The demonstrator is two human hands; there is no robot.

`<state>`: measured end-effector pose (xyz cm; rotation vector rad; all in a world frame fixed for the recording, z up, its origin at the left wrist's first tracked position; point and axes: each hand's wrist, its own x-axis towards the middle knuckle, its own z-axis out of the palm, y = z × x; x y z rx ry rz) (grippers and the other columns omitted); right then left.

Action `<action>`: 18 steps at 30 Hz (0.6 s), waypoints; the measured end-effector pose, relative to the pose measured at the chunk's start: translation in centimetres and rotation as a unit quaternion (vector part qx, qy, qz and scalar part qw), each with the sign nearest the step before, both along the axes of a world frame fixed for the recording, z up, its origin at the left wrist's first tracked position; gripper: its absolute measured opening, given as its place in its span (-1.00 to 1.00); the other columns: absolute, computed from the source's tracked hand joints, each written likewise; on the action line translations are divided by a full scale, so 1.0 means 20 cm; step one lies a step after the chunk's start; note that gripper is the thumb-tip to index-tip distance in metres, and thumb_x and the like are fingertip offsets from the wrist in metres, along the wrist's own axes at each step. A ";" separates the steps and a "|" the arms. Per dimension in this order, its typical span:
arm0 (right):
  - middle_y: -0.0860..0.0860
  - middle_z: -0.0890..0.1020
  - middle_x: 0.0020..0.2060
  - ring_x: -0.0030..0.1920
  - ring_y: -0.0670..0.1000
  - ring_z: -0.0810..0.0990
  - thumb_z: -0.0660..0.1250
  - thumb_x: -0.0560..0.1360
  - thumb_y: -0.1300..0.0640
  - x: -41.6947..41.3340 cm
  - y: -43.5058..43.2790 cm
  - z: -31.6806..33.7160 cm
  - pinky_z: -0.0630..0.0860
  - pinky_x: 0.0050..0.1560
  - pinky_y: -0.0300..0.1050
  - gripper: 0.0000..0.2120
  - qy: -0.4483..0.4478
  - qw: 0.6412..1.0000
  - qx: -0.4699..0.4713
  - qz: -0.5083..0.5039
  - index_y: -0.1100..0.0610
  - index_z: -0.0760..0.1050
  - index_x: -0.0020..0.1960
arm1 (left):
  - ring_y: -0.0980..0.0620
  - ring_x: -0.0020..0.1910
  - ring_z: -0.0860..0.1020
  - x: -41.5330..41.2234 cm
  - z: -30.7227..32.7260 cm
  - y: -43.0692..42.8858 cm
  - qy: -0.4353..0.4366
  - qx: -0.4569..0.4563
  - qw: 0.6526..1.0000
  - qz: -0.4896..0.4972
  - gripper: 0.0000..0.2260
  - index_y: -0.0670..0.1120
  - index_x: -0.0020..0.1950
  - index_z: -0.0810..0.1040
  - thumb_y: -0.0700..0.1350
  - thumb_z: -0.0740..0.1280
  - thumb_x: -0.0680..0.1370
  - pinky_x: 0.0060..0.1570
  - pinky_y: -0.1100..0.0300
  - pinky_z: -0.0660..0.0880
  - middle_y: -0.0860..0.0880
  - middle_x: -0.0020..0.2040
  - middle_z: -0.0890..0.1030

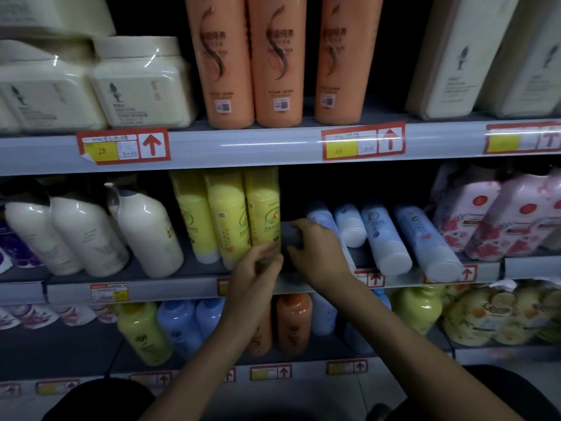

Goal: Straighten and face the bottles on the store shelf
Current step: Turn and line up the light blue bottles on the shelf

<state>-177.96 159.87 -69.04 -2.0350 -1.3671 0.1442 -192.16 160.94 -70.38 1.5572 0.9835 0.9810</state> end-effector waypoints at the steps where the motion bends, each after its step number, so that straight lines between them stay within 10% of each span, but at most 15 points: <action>1: 0.19 0.67 0.16 0.16 0.20 0.64 0.33 0.52 0.27 0.01 -0.03 0.00 0.55 0.10 0.00 -0.68 -0.048 0.998 -0.036 0.001 0.21 0.58 0.26 | 0.26 0.19 0.61 0.02 -0.01 0.00 0.013 0.010 1.000 -0.006 -0.77 0.08 0.29 0.60 -0.13 0.34 0.66 0.16 0.34 0.48 0.17 0.17 0.67; 10: 0.16 0.40 0.37 0.39 0.21 0.35 0.23 0.62 0.15 0.14 -0.06 -0.03 0.35 0.29 0.05 -0.68 -0.308 0.936 -0.153 -0.073 0.12 0.52 0.35 | 0.25 0.22 0.55 0.23 -0.07 0.00 0.094 0.079 0.991 -0.052 -0.62 -0.01 0.46 0.51 -0.25 0.28 0.67 0.20 0.39 0.44 0.08 0.30 0.60; 18: 0.16 0.44 0.31 0.32 0.21 0.40 0.36 0.52 0.13 0.31 0.02 -0.04 0.34 0.24 0.03 -0.44 -0.294 0.940 -0.156 -0.075 0.10 0.30 0.48 | 0.35 0.15 0.57 0.23 -0.10 0.05 0.103 0.081 0.990 -0.050 -0.69 0.11 0.34 0.57 -0.21 0.31 0.66 0.11 0.42 0.50 0.18 0.21 0.63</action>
